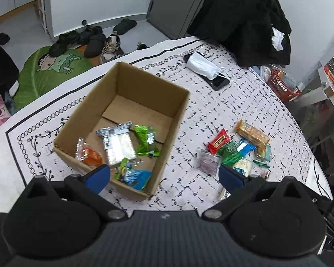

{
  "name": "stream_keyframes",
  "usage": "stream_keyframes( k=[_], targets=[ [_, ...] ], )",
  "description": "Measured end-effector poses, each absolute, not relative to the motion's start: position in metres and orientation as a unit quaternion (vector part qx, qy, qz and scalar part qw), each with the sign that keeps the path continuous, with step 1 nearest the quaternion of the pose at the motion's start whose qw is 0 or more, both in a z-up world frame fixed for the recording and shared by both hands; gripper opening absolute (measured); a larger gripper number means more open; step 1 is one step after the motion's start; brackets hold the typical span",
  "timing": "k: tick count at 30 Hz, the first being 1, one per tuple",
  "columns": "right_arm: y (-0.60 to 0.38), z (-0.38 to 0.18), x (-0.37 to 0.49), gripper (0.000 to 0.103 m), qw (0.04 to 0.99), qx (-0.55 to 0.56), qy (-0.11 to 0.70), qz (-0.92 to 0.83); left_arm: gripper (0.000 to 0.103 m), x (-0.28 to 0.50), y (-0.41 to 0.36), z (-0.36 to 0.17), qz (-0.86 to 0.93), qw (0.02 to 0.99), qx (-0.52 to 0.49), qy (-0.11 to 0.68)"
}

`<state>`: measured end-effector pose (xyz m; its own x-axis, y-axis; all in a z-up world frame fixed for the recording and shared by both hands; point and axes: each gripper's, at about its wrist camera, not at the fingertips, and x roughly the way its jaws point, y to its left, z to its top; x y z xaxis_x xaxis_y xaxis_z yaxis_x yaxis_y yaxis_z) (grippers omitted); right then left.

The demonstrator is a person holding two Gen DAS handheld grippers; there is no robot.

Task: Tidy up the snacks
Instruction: 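Move the left gripper toward the cream bar pack while the right approaches the clear stick packet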

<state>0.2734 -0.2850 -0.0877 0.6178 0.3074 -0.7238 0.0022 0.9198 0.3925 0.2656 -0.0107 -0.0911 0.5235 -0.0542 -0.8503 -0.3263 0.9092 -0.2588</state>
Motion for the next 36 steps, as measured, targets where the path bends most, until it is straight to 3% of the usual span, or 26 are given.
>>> stream_keyframes(
  k=[16,25,27,36],
  targets=[
    [-0.346,-0.134,0.286,0.098,0.873,0.221,0.429,0.07,0.103,0.285,-0.067,-0.11,0.051,0.85,-0.176,0.494],
    [-0.373,-0.162,0.303,0.081,0.848,0.278,0.448,0.054,0.1,0.301,-0.104,-0.129,0.034,0.849,-0.163,0.502],
    [-0.377,-0.168,0.308,0.07,0.84,0.29,0.455,0.057,0.096,0.306,-0.113,-0.134,0.028,0.848,-0.158,0.505],
    [-0.385,-0.192,0.325,0.057,0.816,0.322,0.476,0.066,0.084,0.328,-0.145,-0.162,0.005,0.839,-0.153,0.523]
  ],
)
